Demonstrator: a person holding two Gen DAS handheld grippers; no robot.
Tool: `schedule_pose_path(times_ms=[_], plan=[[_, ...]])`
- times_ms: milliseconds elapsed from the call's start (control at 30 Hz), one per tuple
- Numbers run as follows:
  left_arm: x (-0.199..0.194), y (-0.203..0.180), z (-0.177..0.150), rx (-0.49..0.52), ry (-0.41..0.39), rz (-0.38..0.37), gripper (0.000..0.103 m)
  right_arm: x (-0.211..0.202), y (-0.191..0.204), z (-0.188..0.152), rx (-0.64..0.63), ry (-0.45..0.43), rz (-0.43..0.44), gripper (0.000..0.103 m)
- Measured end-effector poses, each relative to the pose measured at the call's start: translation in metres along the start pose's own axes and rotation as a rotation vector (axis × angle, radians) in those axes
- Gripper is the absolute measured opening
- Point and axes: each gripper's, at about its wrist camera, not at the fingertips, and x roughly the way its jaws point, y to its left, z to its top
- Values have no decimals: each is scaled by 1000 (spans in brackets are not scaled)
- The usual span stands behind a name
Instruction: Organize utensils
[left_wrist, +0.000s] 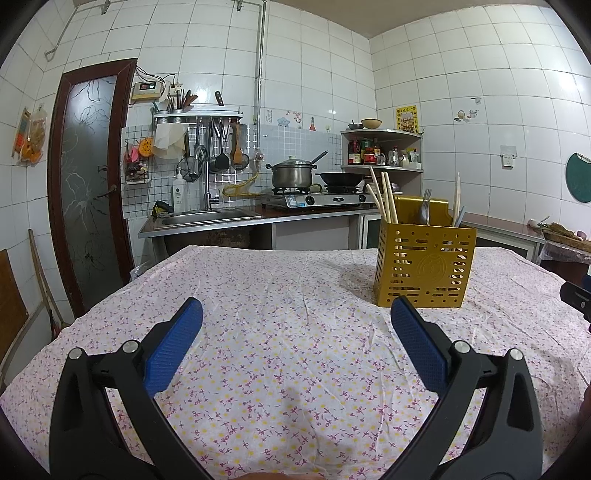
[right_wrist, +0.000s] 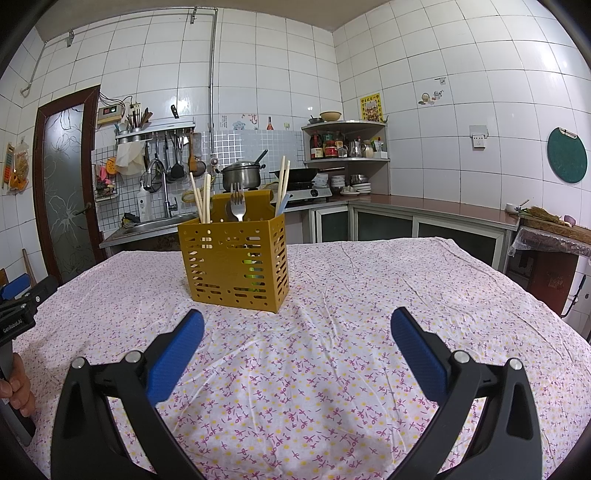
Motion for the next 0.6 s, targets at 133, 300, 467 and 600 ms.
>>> schedule_pose_path(times_ms=[133, 300, 467, 600], plan=[[0, -2, 0, 0, 0, -2, 98, 0, 0, 0, 1, 0, 0, 99], [0, -2, 1, -5, 1, 0, 98, 0, 0, 0, 1, 0, 0, 99], [-1, -4, 1, -7, 0, -1, 98, -1, 0, 0, 2, 0, 0, 99], [-1, -3, 2, -9, 0, 0, 98, -1, 0, 0, 1, 0, 0, 99]])
